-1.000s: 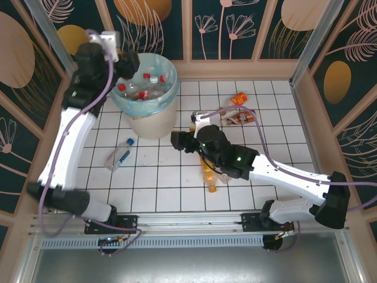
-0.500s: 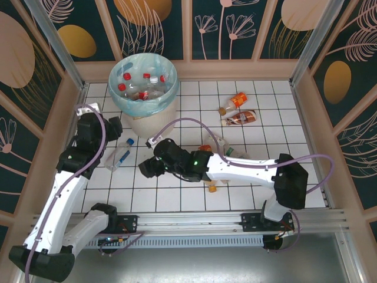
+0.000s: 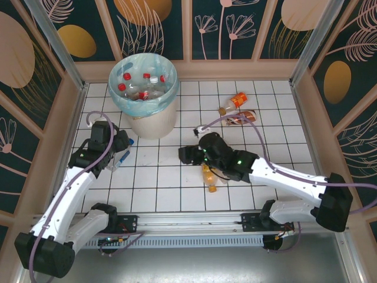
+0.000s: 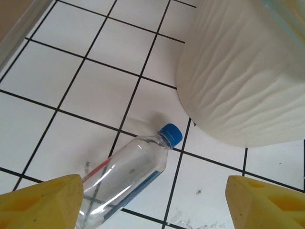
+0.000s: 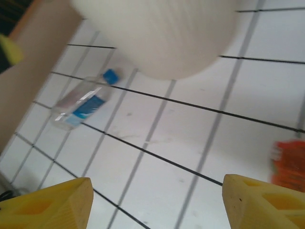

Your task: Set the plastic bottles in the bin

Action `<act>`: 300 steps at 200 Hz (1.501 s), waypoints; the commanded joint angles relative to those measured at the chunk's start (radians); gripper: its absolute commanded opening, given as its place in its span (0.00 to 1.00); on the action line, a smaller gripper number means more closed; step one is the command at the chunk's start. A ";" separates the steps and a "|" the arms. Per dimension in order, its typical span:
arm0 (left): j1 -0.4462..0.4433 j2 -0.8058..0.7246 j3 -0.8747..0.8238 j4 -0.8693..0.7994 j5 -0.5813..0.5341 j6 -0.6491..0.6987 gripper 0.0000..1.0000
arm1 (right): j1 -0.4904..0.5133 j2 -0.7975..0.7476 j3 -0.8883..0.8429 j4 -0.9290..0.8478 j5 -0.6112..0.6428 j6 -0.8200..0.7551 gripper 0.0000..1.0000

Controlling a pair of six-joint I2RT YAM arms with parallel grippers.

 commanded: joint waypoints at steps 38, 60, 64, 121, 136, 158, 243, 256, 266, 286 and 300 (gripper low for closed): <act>0.006 0.050 -0.086 0.082 -0.044 0.014 0.80 | -0.010 0.040 -0.019 -0.145 0.003 0.066 0.76; 0.006 0.118 -0.105 0.092 -0.052 0.021 0.84 | -0.010 0.057 -0.015 -0.082 -0.041 0.066 0.76; 0.005 0.125 -0.110 0.100 -0.044 0.022 0.84 | -0.011 0.060 -0.014 -0.076 -0.046 0.066 0.76; 0.016 0.265 -0.156 0.195 0.031 0.063 0.94 | -0.011 0.072 0.006 -0.067 -0.055 0.039 0.77; 0.021 0.324 -0.129 0.198 0.021 0.084 0.95 | -0.014 0.070 0.010 -0.070 -0.054 0.037 0.77; 0.023 0.424 -0.073 0.187 0.021 0.132 0.95 | -0.015 0.070 0.016 -0.068 -0.059 0.035 0.77; 0.029 0.585 -0.016 0.183 0.086 0.191 0.85 | -0.020 0.098 0.032 -0.059 -0.067 0.028 0.77; 0.029 0.593 -0.010 0.183 0.083 0.200 0.79 | -0.020 0.112 0.041 -0.062 -0.070 0.023 0.77; 0.029 0.597 -0.006 0.181 0.079 0.205 0.73 | -0.021 0.119 0.047 -0.064 -0.072 0.020 0.77; 0.029 0.591 -0.005 0.179 0.071 0.204 0.62 | -0.020 0.129 0.052 -0.063 -0.074 0.017 0.77; 0.029 0.581 -0.004 0.171 0.071 0.201 0.57 | -0.021 0.133 0.051 -0.064 -0.073 0.018 0.77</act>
